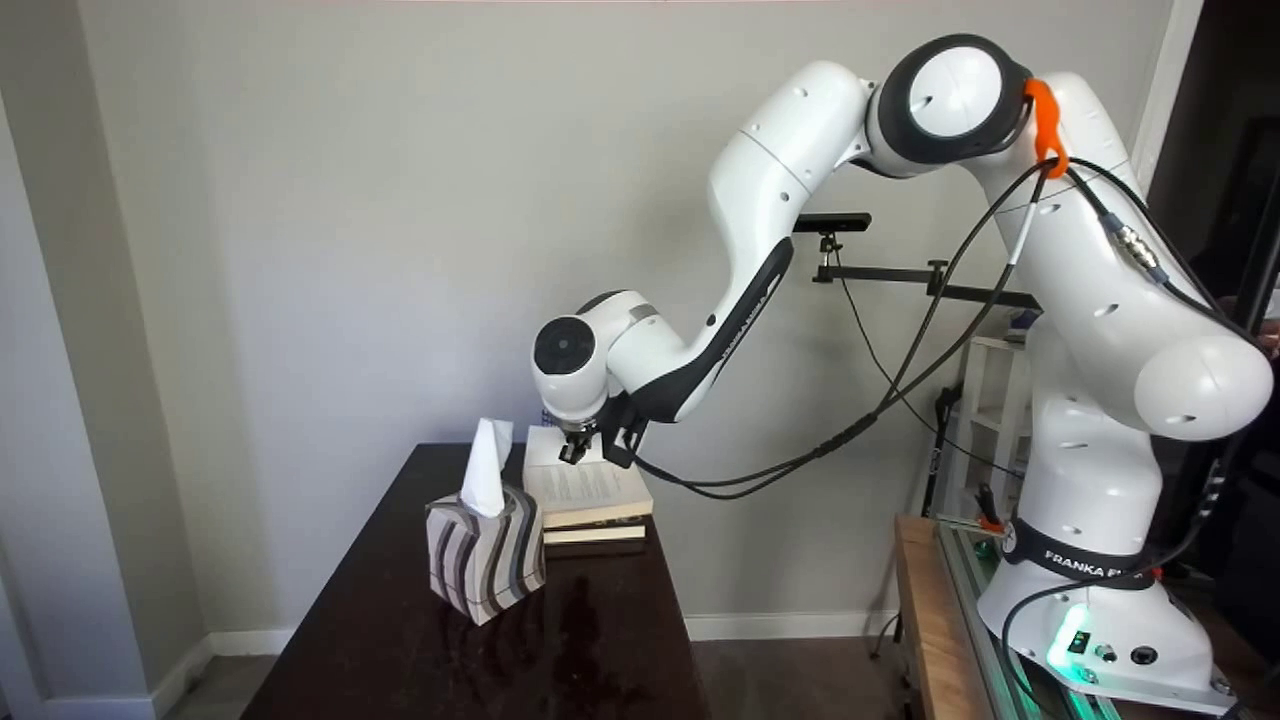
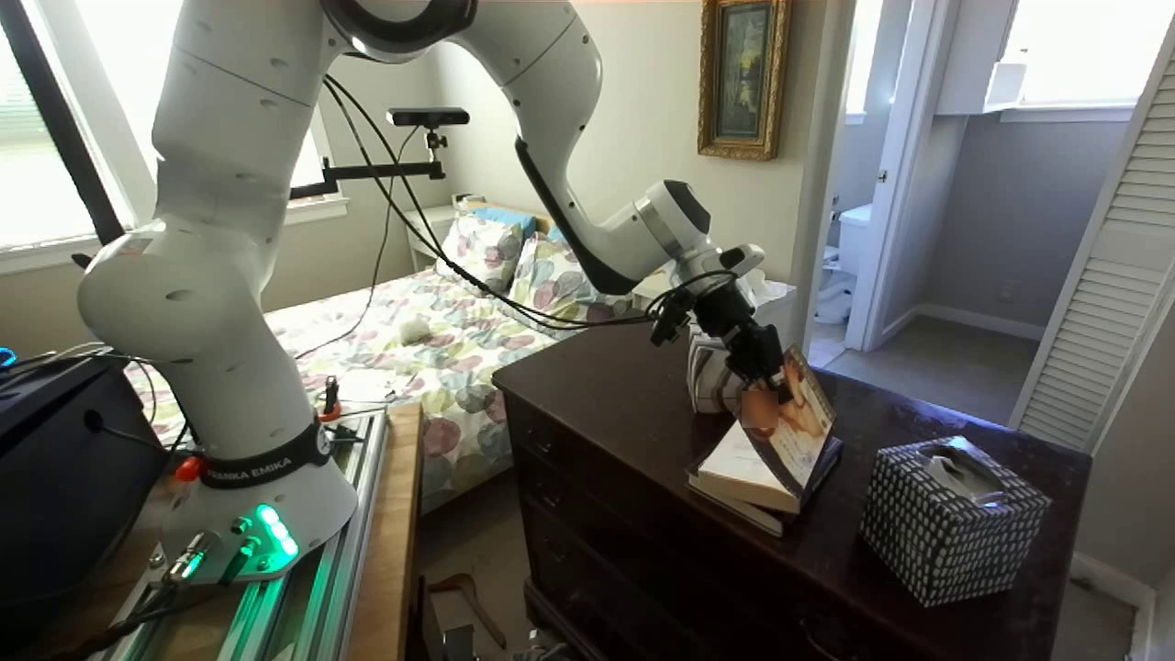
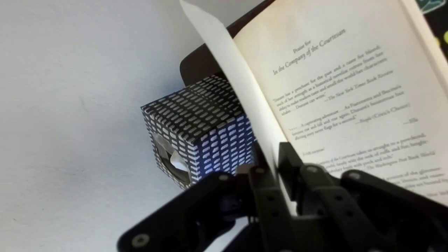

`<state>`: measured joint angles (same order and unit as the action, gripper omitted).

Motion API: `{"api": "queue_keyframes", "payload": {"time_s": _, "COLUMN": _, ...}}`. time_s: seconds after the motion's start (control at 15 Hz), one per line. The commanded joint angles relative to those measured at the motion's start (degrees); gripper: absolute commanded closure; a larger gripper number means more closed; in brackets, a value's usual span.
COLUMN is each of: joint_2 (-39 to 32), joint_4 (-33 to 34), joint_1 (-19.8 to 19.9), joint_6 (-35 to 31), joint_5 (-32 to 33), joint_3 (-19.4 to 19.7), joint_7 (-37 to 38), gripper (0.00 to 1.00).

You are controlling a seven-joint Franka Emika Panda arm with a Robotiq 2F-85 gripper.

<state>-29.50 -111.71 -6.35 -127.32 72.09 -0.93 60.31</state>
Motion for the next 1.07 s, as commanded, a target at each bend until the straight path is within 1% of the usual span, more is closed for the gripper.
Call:
{"api": "queue_keyframes", "payload": {"time_s": 0.0, "joint_2": -0.26, "joint_4": 1.33, "joint_1": -1.59, "joint_6": 1.01, "joint_5": 2.75, "joint_3": 0.16, "joint_7": 5.76, "gripper": 0.53}}
{"api": "queue_keyframes", "payload": {"time_s": 0.2, "joint_2": 1.48, "joint_4": -0.21, "joint_1": -1.73, "joint_6": 0.70, "joint_5": 1.58, "joint_3": -0.79, "joint_7": 7.73, "gripper": 0.32}}
{"api": "queue_keyframes", "payload": {"time_s": 0.4, "joint_2": 4.09, "joint_4": -3.35, "joint_1": -1.12, "joint_6": -0.86, "joint_5": -1.85, "joint_3": -2.57, "joint_7": 6.59, "gripper": 0.10}}
{"api": "queue_keyframes", "payload": {"time_s": 0.47, "joint_2": 5.48, "joint_4": -5.13, "joint_1": -0.98, "joint_6": -1.63, "joint_5": -2.83, "joint_3": -3.19, "joint_7": 6.10, "gripper": 0.04}}
{"api": "queue_keyframes", "payload": {"time_s": 0.53, "joint_2": 6.68, "joint_4": -6.73, "joint_1": -0.85, "joint_6": -2.57, "joint_5": -3.46, "joint_3": -3.69, "joint_7": 5.65, "gripper": 0.01}}
{"api": "queue_keyframes", "payload": {"time_s": 0.73, "joint_2": 11.35, "joint_4": -12.88, "joint_1": -0.65, "joint_6": -4.29, "joint_5": -6.21, "joint_3": -4.79, "joint_7": 4.72, "gripper": 0.00}}
{"api": "queue_keyframes", "payload": {"time_s": 0.93, "joint_2": 15.56, "joint_4": -18.90, "joint_1": -0.57, "joint_6": -5.59, "joint_5": -6.42, "joint_3": -4.57, "joint_7": 5.41, "gripper": 0.00}}
{"api": "queue_keyframes", "payload": {"time_s": 1.0, "joint_2": 16.78, "joint_4": -20.76, "joint_1": -0.11, "joint_6": -7.19, "joint_5": -6.30, "joint_3": -4.50, "joint_7": 5.29, "gripper": 0.25}}
